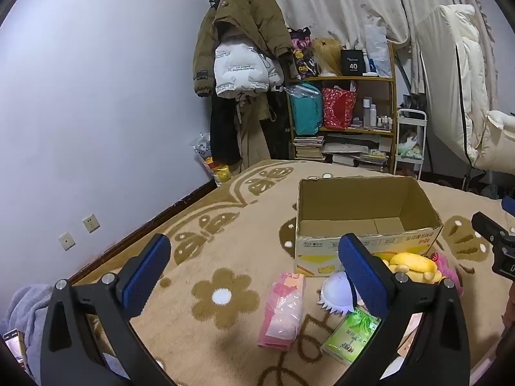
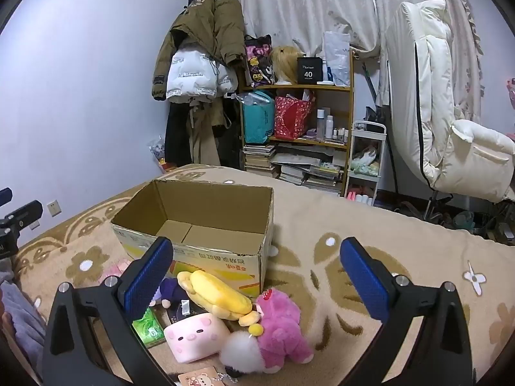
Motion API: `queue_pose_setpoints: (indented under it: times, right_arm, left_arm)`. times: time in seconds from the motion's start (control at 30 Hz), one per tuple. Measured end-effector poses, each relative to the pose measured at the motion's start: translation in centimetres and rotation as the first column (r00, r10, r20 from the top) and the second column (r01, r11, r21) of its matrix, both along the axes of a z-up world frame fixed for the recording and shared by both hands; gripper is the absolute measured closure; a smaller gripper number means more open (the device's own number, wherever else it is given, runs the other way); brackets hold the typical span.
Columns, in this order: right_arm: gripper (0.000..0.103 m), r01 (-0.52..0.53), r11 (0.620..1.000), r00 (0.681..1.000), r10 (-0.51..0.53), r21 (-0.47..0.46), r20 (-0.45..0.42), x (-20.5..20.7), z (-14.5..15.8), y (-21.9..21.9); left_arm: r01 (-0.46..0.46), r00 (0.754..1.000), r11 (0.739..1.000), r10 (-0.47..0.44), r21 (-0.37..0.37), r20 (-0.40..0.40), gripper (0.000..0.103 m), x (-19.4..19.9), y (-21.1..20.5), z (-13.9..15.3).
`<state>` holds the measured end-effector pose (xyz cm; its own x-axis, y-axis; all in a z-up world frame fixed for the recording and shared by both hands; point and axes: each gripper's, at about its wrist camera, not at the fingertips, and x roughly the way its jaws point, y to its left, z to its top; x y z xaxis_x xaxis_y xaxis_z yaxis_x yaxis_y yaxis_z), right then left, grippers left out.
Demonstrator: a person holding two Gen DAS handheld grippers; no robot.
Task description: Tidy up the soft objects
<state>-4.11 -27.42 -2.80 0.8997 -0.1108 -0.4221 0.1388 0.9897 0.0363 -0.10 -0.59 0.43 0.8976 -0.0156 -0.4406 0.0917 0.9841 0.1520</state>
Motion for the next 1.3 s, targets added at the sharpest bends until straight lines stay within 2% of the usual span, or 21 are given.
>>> queue_pose_setpoints:
  times: [0.5,0.67,1.3]
  right_arm:
    - [0.0,-0.006,1.0,1.0,0.006,0.002,-0.007,0.1,0.4,0.0]
    - [0.0,-0.009,1.0,1.0,0.009,0.0,-0.009,0.3,-0.8,0.0]
    - [0.0,-0.007,1.0,1.0,0.007,-0.002,-0.012,0.1,-0.3,0.1]
  left_arm:
    - [-0.003,1.0,1.0,0.003,-0.013,-0.006,0.0,0.3,0.3,-0.3]
    - [-0.002,1.0,1.0,0.002,-0.011,-0.003,0.0,0.2,0.3,-0.4]
    - [0.005,1.0,1.0,-0.005,-0.013,-0.01,0.0,-0.1,0.2,-0.4]
